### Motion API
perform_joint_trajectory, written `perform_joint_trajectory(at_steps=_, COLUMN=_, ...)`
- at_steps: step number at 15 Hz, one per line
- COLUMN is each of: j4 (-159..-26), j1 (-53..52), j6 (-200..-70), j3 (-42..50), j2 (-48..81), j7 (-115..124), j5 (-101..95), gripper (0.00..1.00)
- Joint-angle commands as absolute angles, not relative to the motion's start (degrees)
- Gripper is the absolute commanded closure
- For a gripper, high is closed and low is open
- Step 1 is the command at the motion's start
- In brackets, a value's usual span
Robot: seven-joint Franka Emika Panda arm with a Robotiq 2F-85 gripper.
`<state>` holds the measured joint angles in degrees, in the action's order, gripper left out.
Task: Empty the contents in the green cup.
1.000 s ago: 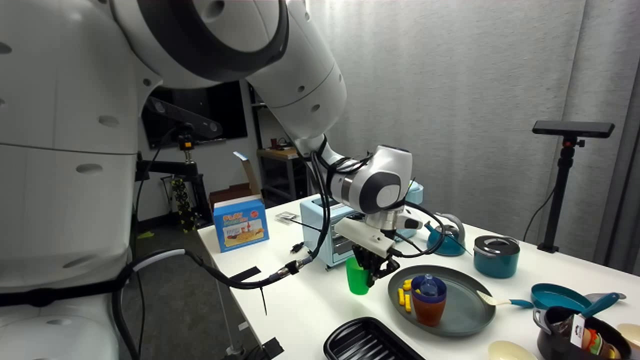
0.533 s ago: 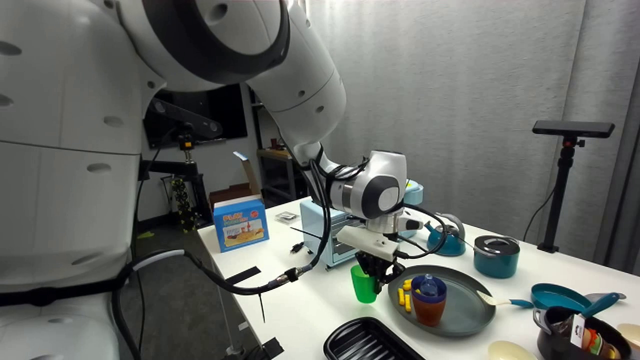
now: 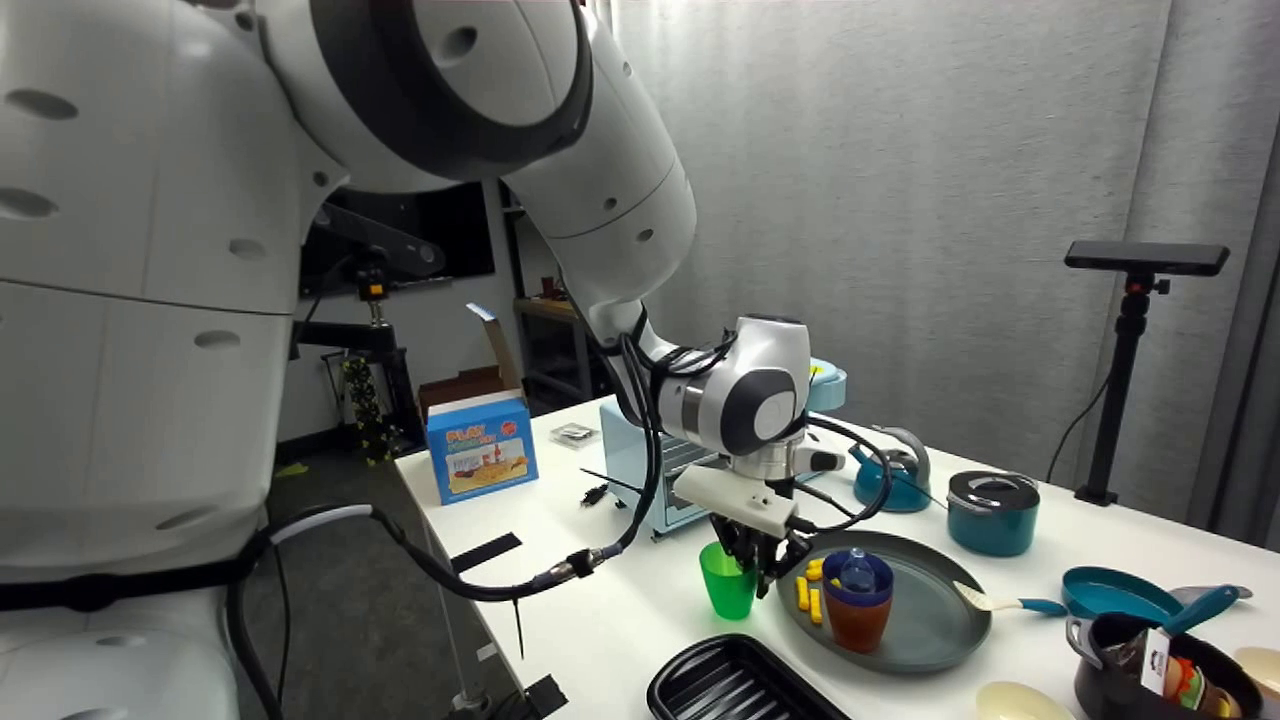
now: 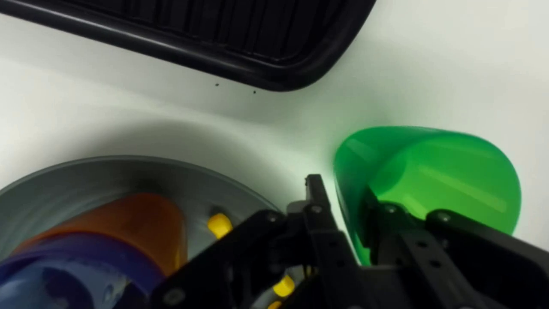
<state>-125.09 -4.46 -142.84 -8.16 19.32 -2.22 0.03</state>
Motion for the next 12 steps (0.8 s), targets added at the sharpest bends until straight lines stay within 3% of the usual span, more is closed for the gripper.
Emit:
perform_joint_trajectory(at_steps=1, j4=-125.6, j1=-5.4, j6=-143.9, j3=-7.3, j2=19.1, j7=-1.6, j5=-0.2, gripper=0.47)
perform_joint_trajectory(at_steps=7, j4=-125.6, j1=-5.1, j6=-143.7, j3=-7.4, j2=18.5, j7=-1.8, j5=0.2, gripper=0.03)
perform_joint_trajectory(at_steps=12, j4=-125.9, j1=-4.4, j6=-145.2, j3=-7.5, j2=15.7, j7=-2.3, j5=1.6, gripper=0.0)
